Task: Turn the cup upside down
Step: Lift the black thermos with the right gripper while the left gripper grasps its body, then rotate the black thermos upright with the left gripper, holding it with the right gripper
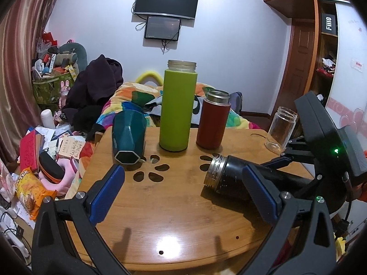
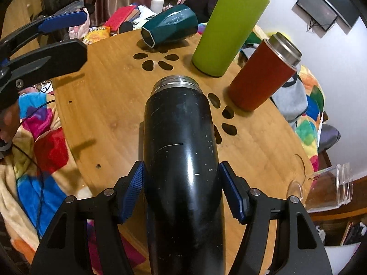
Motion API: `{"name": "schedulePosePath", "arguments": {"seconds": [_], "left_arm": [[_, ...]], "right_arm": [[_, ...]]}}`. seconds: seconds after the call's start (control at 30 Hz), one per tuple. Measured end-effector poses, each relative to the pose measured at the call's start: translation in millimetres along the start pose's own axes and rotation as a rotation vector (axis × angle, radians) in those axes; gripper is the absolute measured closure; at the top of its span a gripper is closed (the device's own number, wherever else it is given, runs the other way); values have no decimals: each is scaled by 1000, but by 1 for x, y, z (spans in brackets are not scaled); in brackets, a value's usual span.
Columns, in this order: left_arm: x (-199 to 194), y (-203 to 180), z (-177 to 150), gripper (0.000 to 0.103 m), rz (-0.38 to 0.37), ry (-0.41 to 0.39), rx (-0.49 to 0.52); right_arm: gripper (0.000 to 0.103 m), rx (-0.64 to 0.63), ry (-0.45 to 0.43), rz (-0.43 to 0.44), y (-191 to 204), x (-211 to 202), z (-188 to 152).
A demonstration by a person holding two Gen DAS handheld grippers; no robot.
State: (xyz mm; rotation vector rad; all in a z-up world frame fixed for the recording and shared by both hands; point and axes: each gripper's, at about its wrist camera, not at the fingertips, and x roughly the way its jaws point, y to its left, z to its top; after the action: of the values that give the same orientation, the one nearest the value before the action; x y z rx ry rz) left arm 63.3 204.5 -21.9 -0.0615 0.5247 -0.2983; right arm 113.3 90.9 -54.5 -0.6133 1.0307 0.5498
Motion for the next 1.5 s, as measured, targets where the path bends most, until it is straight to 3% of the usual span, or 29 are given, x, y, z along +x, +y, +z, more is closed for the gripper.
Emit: {"name": "schedulePosePath", "arguments": {"seconds": [0.27,0.53,0.8,1.07,1.23,1.5], "left_arm": [[13,-23,10,0,-53,23,79],[31,-65,21,0,-123,45,177],[54,-99,23,0,-147,78,254],[67,-118,15,29,-217,156,311],[80,-125,12,49,-221,195,345],[78,-124,15,52,-243,198,388]], "right_arm": [[39,72,-46,3,-6,-22,-27],[31,192,-109,0,-19,-38,-75],[31,296,-248,30,-24,-43,-103],[31,376,-331,80,-24,-40,-125],[31,441,-369,117,-25,-36,-137],[35,523,-423,147,-23,-33,-151]]}}
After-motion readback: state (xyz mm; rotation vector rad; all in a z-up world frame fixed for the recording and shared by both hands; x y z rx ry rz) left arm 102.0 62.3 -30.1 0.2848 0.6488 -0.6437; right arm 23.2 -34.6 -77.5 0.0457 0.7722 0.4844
